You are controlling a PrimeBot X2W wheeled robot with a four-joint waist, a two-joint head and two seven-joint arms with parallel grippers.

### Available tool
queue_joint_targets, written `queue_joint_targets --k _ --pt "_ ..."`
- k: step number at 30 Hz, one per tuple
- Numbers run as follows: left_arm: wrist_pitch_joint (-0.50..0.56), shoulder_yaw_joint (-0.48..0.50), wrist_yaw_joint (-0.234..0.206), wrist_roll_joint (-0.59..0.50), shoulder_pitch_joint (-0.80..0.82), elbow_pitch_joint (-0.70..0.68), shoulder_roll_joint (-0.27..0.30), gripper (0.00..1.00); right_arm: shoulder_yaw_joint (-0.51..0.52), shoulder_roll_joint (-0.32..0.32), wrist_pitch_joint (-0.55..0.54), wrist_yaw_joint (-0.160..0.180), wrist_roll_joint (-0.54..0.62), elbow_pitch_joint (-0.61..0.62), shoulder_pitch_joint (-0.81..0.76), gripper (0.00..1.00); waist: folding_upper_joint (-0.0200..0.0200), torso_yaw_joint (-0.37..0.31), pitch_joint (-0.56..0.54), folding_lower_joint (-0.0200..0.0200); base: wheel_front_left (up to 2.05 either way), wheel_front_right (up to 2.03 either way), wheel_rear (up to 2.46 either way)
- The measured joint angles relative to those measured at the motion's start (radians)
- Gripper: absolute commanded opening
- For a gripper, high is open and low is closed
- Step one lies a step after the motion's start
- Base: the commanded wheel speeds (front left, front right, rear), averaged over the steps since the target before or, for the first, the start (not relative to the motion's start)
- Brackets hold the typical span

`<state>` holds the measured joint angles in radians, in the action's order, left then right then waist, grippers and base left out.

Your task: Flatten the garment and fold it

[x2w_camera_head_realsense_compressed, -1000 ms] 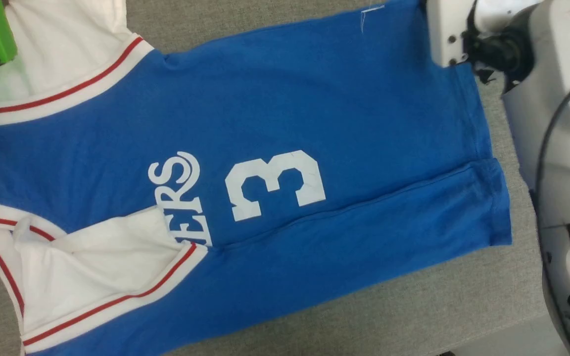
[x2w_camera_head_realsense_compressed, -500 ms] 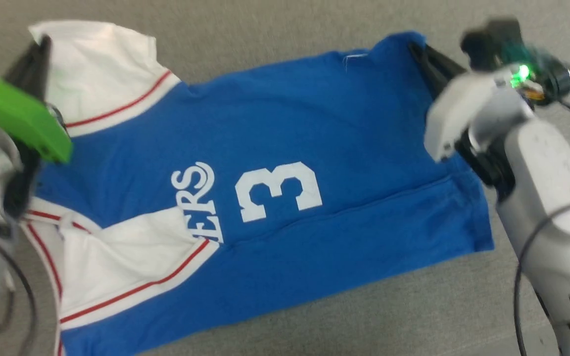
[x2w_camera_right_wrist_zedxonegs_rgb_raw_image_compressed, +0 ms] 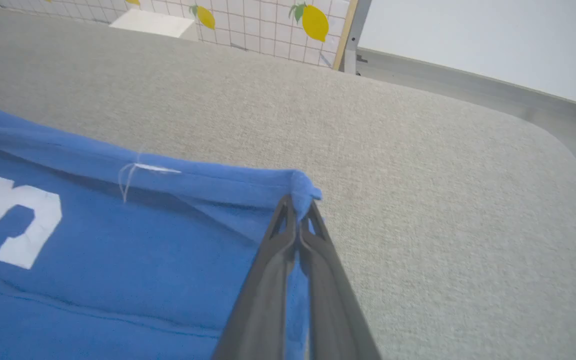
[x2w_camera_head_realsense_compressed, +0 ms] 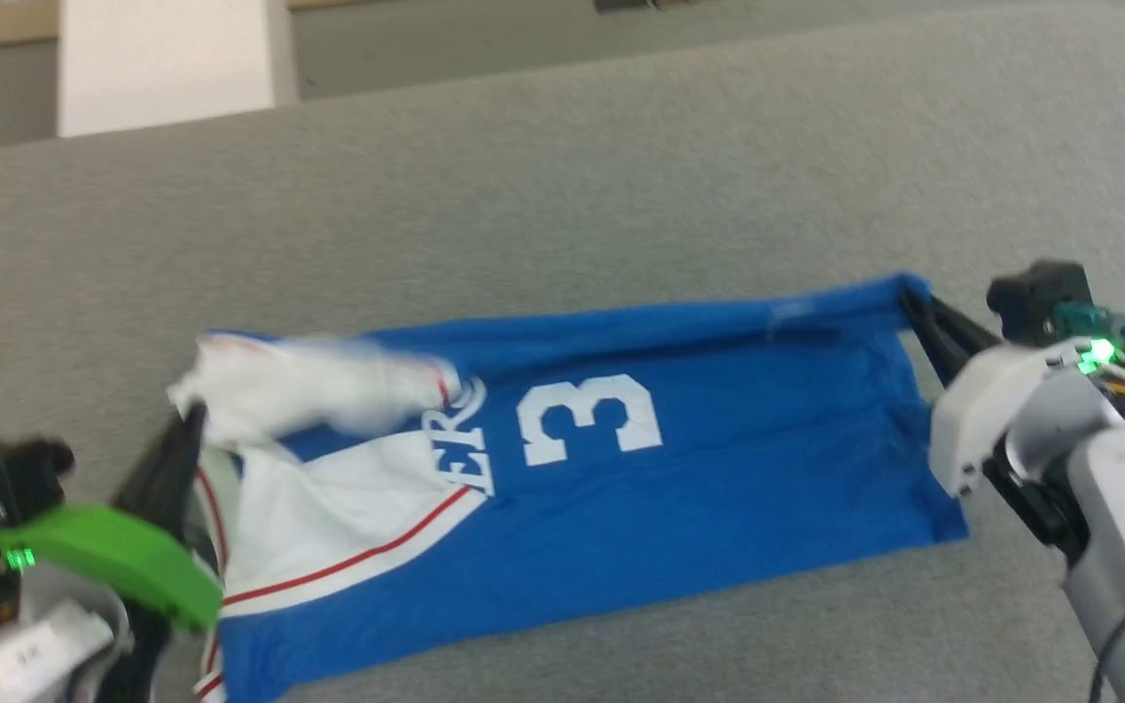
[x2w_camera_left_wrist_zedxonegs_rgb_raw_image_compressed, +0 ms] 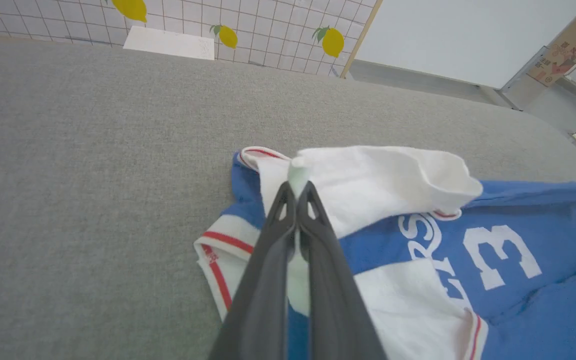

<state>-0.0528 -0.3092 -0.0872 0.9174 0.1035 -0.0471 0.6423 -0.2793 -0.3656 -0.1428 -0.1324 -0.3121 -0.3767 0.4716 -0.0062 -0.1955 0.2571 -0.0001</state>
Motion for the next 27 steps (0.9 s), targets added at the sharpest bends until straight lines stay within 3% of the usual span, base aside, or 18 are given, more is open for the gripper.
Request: queue_joint_targets --k 10,17,24,25,26,27 --pt "0.084 -0.071 0.003 0.078 -0.172 -0.034 -0.021 0.00 -0.038 -0.075 -0.173 0.000 0.003 -0.012 -0.085 0.00 0.0000 0.096 -0.041 0.0000 0.00 0.00 0.00" --pt "0.154 -0.161 0.035 0.091 -0.152 0.033 -0.066 0.00 -0.075 -0.091 -0.360 0.000 0.001 -0.043 -0.065 0.00 0.0000 0.131 -0.003 0.0000 0.00 0.00 0.00" --pt "0.186 -0.189 0.042 0.084 -0.119 0.063 -0.071 0.00 -0.061 -0.086 -0.418 0.000 -0.010 -0.041 -0.048 0.00 0.0000 0.138 0.005 0.0000 0.00 0.00 0.00" --pt "0.182 -0.188 0.042 0.084 -0.119 0.067 -0.078 0.00 -0.053 -0.085 -0.419 0.000 -0.015 -0.038 -0.051 0.25 0.0000 0.138 0.001 0.0000 0.00 0.00 0.00" --pt "0.174 -0.187 0.042 0.084 -0.118 0.067 -0.085 0.60 -0.044 -0.081 -0.416 0.000 -0.020 -0.034 -0.059 0.85 0.0000 0.139 -0.005 0.0000 0.00 0.00 0.00" --pt "0.168 -0.187 0.041 0.084 -0.118 0.067 -0.094 1.00 -0.030 -0.076 -0.415 0.000 -0.027 -0.027 -0.071 1.00 0.0000 0.140 -0.012 0.0000 0.00 0.00 0.00"
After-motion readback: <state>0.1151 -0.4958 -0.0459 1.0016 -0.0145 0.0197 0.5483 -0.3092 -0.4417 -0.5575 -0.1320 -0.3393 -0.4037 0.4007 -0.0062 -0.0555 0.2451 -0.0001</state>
